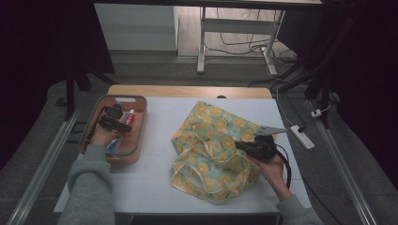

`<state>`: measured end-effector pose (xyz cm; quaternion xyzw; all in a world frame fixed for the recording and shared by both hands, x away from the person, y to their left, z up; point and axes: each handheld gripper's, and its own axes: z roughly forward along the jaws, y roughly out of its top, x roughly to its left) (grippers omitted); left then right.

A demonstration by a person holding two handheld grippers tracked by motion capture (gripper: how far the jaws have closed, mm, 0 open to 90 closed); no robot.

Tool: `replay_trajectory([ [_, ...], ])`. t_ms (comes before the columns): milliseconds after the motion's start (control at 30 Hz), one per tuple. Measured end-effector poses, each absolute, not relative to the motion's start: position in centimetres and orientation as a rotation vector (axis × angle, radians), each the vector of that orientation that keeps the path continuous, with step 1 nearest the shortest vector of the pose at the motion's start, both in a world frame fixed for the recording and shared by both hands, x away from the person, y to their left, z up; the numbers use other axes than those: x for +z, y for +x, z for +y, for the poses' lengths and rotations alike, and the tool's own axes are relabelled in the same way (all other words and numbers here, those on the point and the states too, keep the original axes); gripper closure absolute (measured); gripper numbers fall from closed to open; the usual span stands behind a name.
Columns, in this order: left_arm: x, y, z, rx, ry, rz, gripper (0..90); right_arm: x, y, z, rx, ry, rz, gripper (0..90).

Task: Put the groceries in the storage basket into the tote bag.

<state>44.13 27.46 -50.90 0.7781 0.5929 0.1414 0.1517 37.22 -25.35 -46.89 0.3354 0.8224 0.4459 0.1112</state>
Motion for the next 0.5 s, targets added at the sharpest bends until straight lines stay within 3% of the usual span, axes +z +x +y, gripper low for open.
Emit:
replay_trajectory([
  [200, -51.3, 44.4, 27.8, 0.328, 2.235, 1.725, 46.8, -46.9, 37.0, -25.2, 1.300, 0.977, 2.414, 87.9],
  [400, -51.2, 44.3, 28.3, 0.315, 2.200, 1.764, 55.9, -46.6, 36.7, -25.7, 1.324, 0.995, 2.396, 87.8],
  [500, -50.6, 44.0, 29.0, 0.304, 2.146, 1.760, 66.5, -46.4, 36.4, -26.2, 1.363, 1.021, 2.374, 87.8],
])
